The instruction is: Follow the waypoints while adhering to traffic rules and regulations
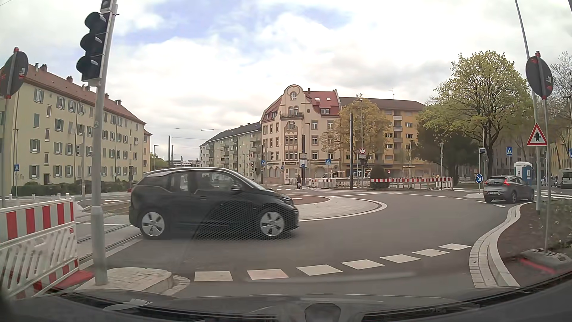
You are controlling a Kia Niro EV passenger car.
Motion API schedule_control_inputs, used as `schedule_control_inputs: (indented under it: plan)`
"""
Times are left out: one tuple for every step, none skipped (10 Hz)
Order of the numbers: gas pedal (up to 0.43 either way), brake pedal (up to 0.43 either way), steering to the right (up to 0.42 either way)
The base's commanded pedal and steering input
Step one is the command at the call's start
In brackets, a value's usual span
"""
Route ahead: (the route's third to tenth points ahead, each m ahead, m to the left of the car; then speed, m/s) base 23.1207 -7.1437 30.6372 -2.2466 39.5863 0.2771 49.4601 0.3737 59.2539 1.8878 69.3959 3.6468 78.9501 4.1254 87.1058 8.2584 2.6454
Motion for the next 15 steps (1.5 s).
schedule_control_inputs:
  plan:
    - [0.000,0.037,0.068]
    - [0.000,0.000,0.075]
    - [0.000,0.000,0.080]
    - [0.000,0.000,0.090]
    - [0.000,0.000,0.100]
    - [0.000,0.000,0.114]
    - [0.020,0.000,0.122]
    - [0.067,0.000,0.133]
    - [0.079,0.000,0.142]
    - [0.098,0.000,0.154]
    - [0.098,0.000,0.166]
    - [0.098,0.000,0.179]
    - [0.098,0.000,0.199]
    - [0.098,0.000,0.219]
    - [0.098,0.000,0.235]
